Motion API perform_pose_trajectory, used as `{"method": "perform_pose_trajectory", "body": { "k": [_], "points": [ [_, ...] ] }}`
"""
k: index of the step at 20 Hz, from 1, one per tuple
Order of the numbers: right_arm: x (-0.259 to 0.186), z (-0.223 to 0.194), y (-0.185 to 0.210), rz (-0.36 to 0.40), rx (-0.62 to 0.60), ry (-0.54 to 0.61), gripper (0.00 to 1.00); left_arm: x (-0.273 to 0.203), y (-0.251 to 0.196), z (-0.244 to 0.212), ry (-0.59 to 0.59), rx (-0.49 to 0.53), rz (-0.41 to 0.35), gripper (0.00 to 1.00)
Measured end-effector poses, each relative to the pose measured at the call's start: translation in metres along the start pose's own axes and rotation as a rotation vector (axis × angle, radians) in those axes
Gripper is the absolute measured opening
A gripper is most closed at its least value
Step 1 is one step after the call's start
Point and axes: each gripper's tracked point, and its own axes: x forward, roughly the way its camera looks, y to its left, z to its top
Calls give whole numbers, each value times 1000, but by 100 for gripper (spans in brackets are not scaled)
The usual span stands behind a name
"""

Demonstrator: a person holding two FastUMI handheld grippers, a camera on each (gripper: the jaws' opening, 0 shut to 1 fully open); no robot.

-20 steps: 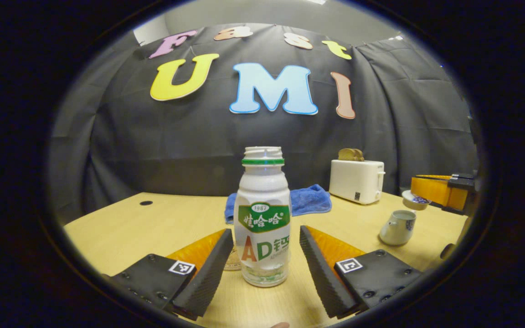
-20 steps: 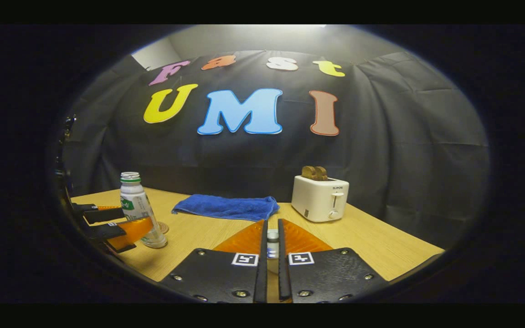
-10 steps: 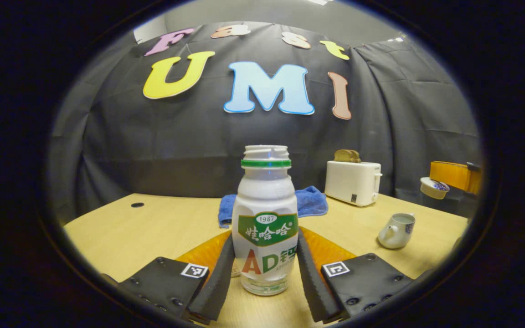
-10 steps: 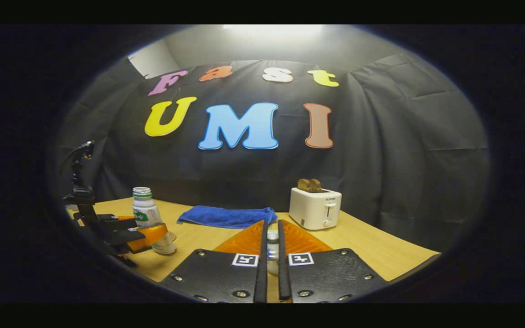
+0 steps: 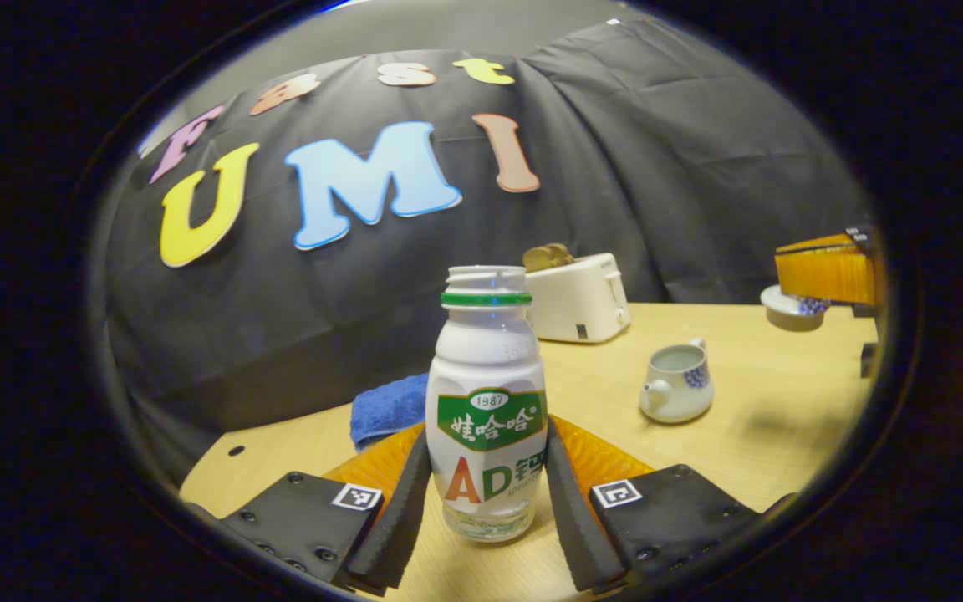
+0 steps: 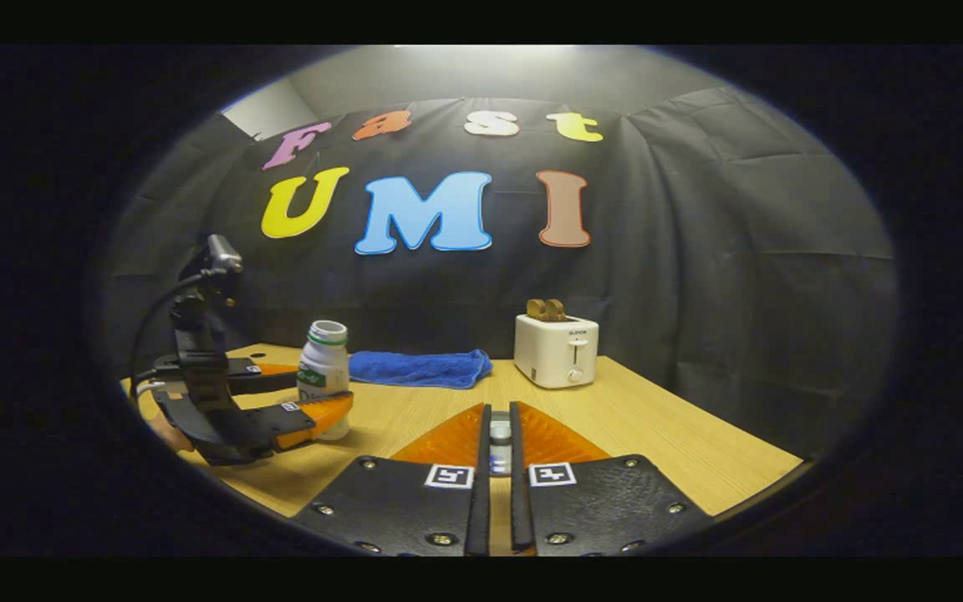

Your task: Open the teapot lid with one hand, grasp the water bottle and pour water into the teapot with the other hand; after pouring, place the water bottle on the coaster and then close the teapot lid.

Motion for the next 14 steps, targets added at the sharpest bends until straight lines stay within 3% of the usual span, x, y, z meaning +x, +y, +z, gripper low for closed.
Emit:
{"method": "perform_pose_trajectory", "body": {
  "k": [2, 3, 4, 5, 6, 7, 8, 9, 10, 14],
  "points": [
    [-2, -11, -7, -12, -1, 18, 10, 6, -14, 3, -9, 8, -39, 76],
    [-2, -16, -8, -8, 17, 33, 10, 9, -16, 6, -10, 37, -39, 82],
    [-4, -21, -7, -3, 34, 44, 27, 12, -17, 5, 0, 83, -36, 76],
    [-4, -25, -7, -3, 37, 54, 10, 14, -18, 6, 8, 129, -32, 76],
    [-5, -30, -8, -4, 40, 61, 27, 15, -20, 7, 11, 163, -34, 72],
    [-6, -33, -8, -2, 47, 68, 0, 18, -22, 9, 13, 195, -32, 76],
    [-7, -36, -8, 0, 55, 72, 10, 20, -21, 9, 22, 244, -20, 76],
    [-8, -36, -9, -3, 55, 70, 10, 22, -17, 11, 30, 299, -4, 77],
    [-9, -39, -13, -11, 47, 73, 0, 27, -17, 10, 39, 348, 4, 79],
    [-11, -44, -24, -30, 54, 80, 0, 42, -24, 10, 58, 485, 7, 81]
  ]
}}
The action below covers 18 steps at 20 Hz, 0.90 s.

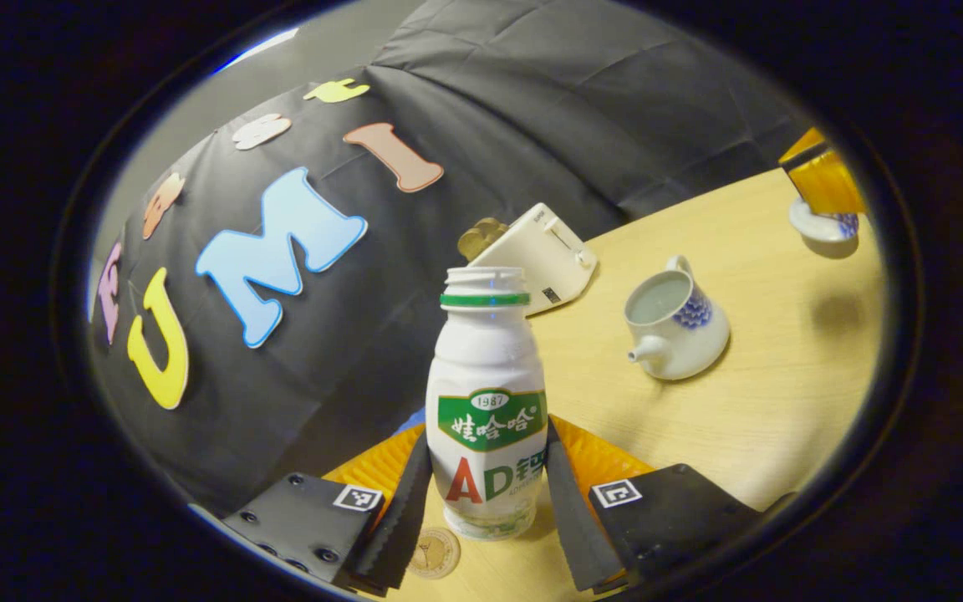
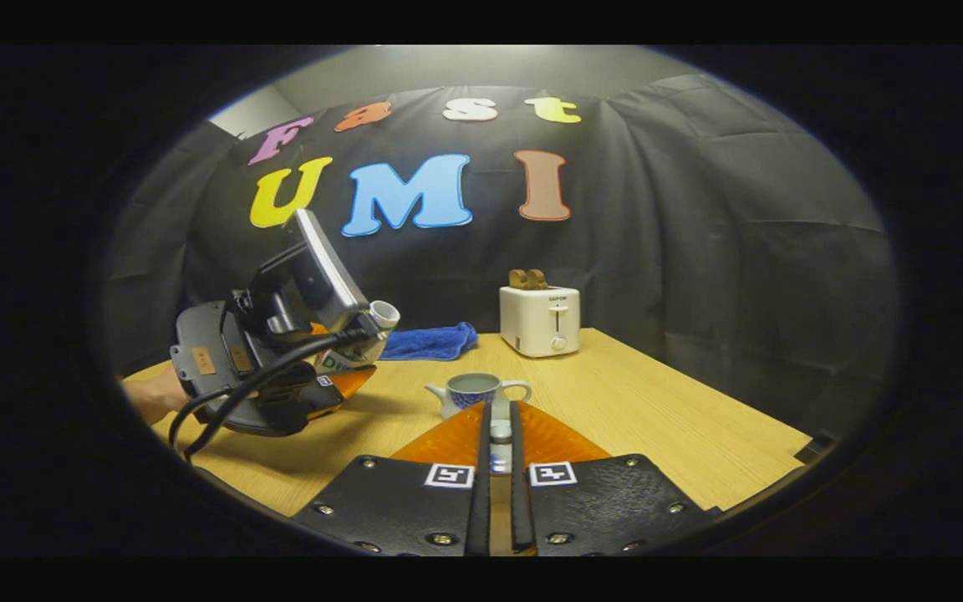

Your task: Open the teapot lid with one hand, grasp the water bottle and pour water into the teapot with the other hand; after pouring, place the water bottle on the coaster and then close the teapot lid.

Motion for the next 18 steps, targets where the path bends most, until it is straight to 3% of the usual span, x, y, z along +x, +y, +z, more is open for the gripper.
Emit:
{"method": "perform_pose_trajectory", "body": {
  "k": [2, 4, 5, 6, 7, 9, 11, 13, 14, 16, 17, 18],
  "points": [
    [-2, -1, -5, -9, -1, -5, 0, 5, 0, 2, 3, 64, 4, 81],
    [-3, -3, -9, -21, -8, -9, 10, 11, 1, 6, 3, 128, 12, 81],
    [-3, -4, -11, -24, -10, -6, 0, 15, 3, 8, 8, 175, 19, 78],
    [-4, -6, -12, -25, -6, -3, 0, 16, 5, 9, 11, 219, 31, 76],
    [-4, -6, -13, -28, -2, 0, 0, 18, 4, 11, 8, 247, 32, 81],
    [-5, -7, -17, -38, 1, -1, 0, 24, -1, 13, 8, 277, 22, 70],
    [-4, -8, -17, -39, 2, 1, 0, 25, 1, 13, 15, 327, 29, 81],
    [-6, -8, -18, -39, -1, 0, 0, 29, 2, 15, 22, 380, 33, 81],
    [-5, -8, -18, -39, -1, -2, 9, 32, 2, 15, 23, 403, 35, 75],
    [-6, -8, -18, -41, -3, -3, 27, 32, 4, 19, 23, 447, 42, 81],
    [-6, -8, -19, -42, -3, -3, 0, 32, 4, 21, 23, 465, 45, 81],
    [-7, -8, -20, -44, -1, -2, 0, 31, 5, 23, 23, 483, 46, 81]
  ]
}}
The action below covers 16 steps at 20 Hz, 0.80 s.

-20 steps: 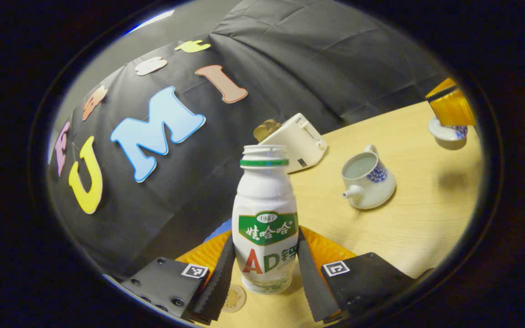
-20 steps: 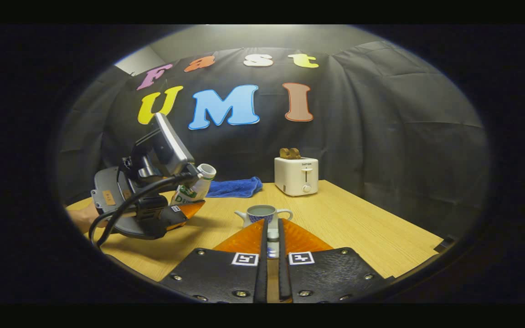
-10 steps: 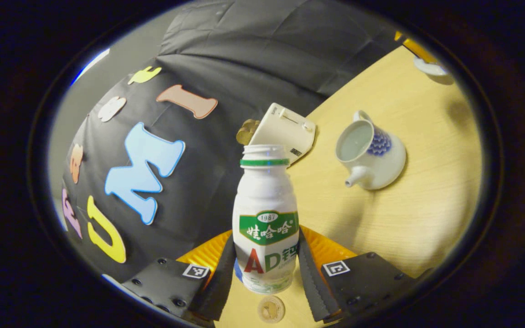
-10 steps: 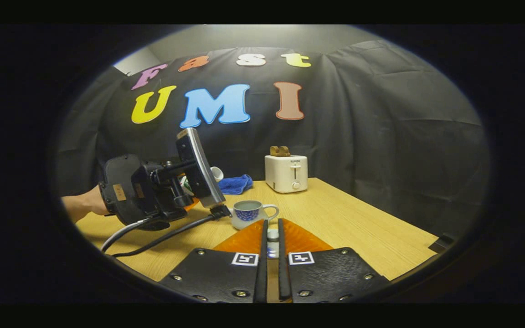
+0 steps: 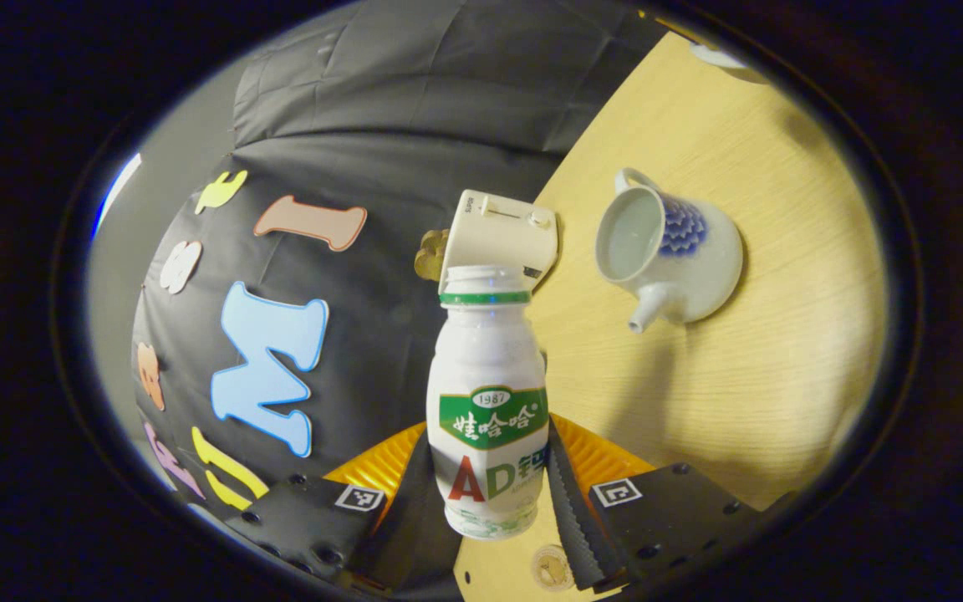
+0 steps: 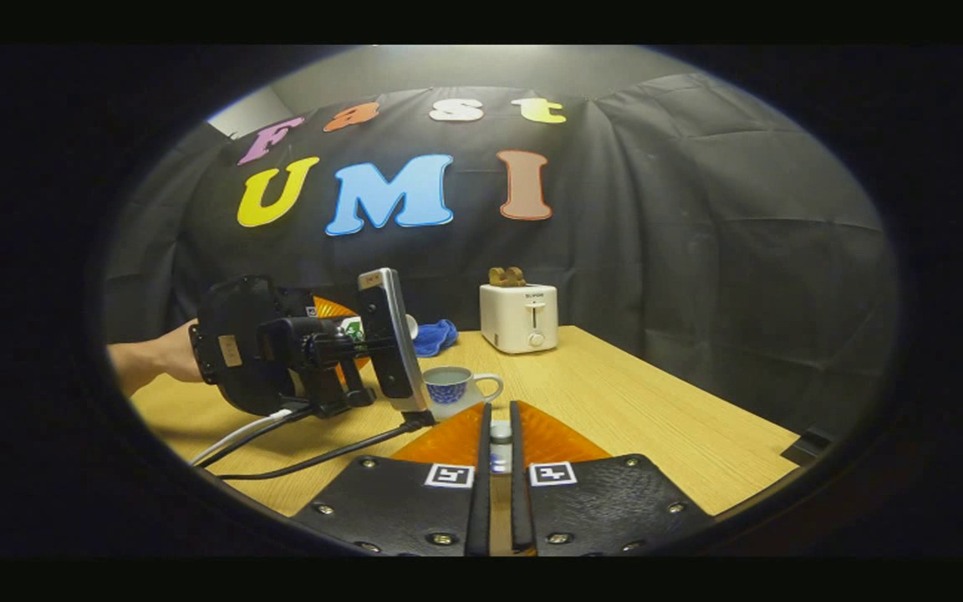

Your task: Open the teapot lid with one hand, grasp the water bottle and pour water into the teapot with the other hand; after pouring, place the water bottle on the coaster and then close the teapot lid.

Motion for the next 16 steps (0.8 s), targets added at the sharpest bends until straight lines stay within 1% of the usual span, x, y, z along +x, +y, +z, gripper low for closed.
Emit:
{"method": "perform_pose_trajectory", "body": {
  "k": [3, 5, 6, 8, 10, 14, 15, 16],
  "points": [
    [0, 0, -1, -4, 1, 0, 0, -1, 1, 1, 5, 46, -7, 81],
    [0, 0, -2, -5, 1, 2, 0, -2, 1, 4, 5, 95, -4, 81],
    [-1, -1, -3, -6, 2, 2, 0, -3, 3, 5, 2, 116, -4, 75],
    [0, -1, -4, -9, 4, 2, 0, -4, 5, 8, -5, 153, -3, 75],
    [0, -1, -5, -10, 5, 2, 0, -5, 6, 10, -6, 185, -4, 81],
    [0, -2, -8, -15, 7, 2, 0, -6, 6, 14, -9, 234, -2, 81],
    [0, -1, -9, -15, 8, 2, 0, -6, 8, 12, -5, 255, -5, 75],
    [0, -1, -9, -16, 9, 2, 0, -5, 9, 13, -6, 273, -3, 75]
  ]
}}
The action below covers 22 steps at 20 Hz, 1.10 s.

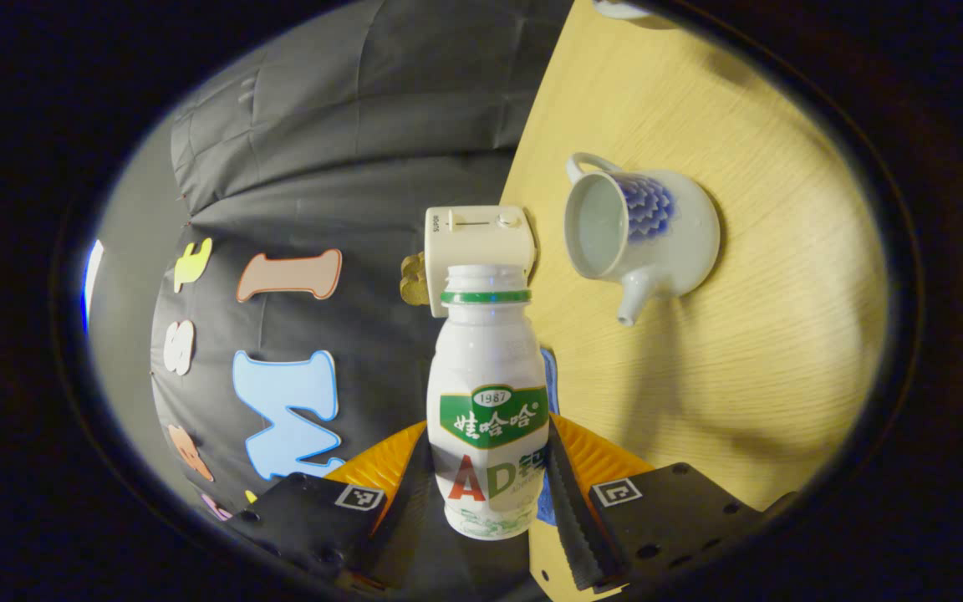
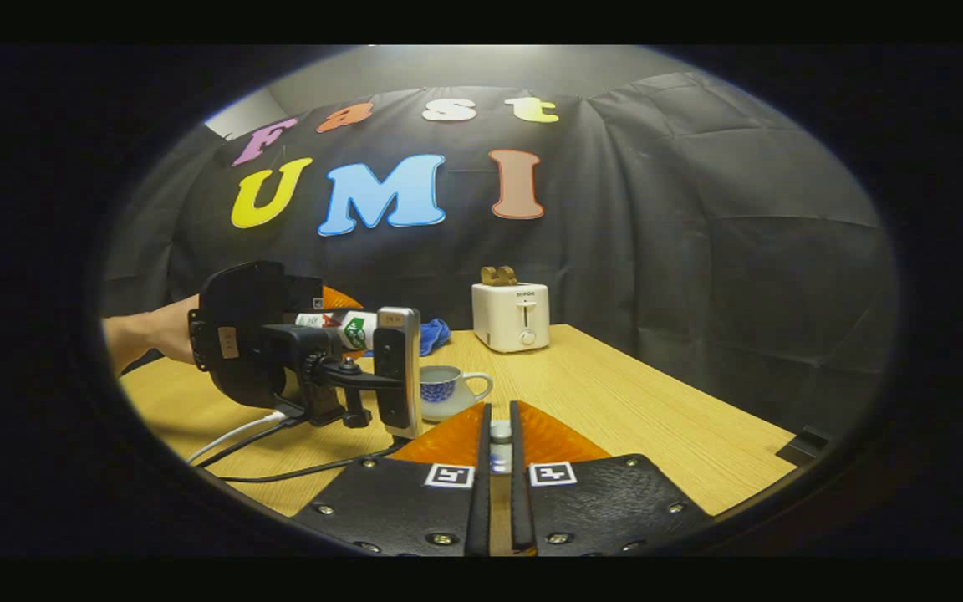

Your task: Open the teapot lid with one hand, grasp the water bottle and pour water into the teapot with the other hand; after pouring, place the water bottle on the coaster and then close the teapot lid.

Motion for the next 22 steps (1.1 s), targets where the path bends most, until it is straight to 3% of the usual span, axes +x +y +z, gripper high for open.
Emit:
{"method": "perform_pose_trajectory", "body": {
  "k": [1, 4, 5, 6, 7, 8, 9, 10, 12, 13, 15, 16, 17, 18, 20, 21, 22],
  "points": [
    [0, 0, 0, 0, 0, -1, 0, 0, 1, 0, 0, 14, 4, 81],
    [1, -3, 0, 4, 0, 7, 27, -1, 2, 3, -9, 41, 5, 81],
    [1, -2, 0, 4, -1, 8, 0, -1, 3, 3, -11, 46, 7, 81],
    [1, 0, 0, 4, -3, 6, 10, -1, 4, 3, -12, 54, 9, 81],
    [0, 0, 0, 4, -5, 4, 0, -1, 5, 3, -11, 62, 9, 81],
    [0, 1, 0, 4, -6, 2, 0, -2, 6, 4, -11, 70, 11, 81],
    [0, 1, 0, 4, -7, 0, 10, -2, 6, 4, -12, 81, 11, 81],
    [0, 2, 0, 6, -6, 0, 0, -3, 7, 5, -13, 88, 12, 81],
    [-1, 2, 1, 5, -9, -1, 10, -2, 9, 5, -14, 98, 18, 81],
    [0, 1, 0, 5, -9, -1, 27, -2, 10, 5, -16, 105, 21, 81],
    [-1, 1, 0, 5, -10, 0, 27, -3, 11, 8, -18, 119, 26, 76],
    [-1, 2, -1, 4, -9, -2, 10, -3, 12, 7, -17, 125, 30, 81],
    [-1, 2, -1, 1, -8, -2, 10, -3, 13, 7, -18, 133, 33, 81],
    [-1, 2, -3, -6, -11, -5, 0, -2, 15, 6, -14, 146, 36, 81],
    [-2, 2, -6, -16, -20, -6, 0, -3, 18, 4, -10, 163, 36, 81],
    [-2, 3, -6, -17, -16, -7, 3, -3, 19, 5, -10, 172, 42, 76],
    [-3, 2, -6, -18, -15, -6, 7, -3, 20, 5, -9, 183, 46, 81]
  ]
}}
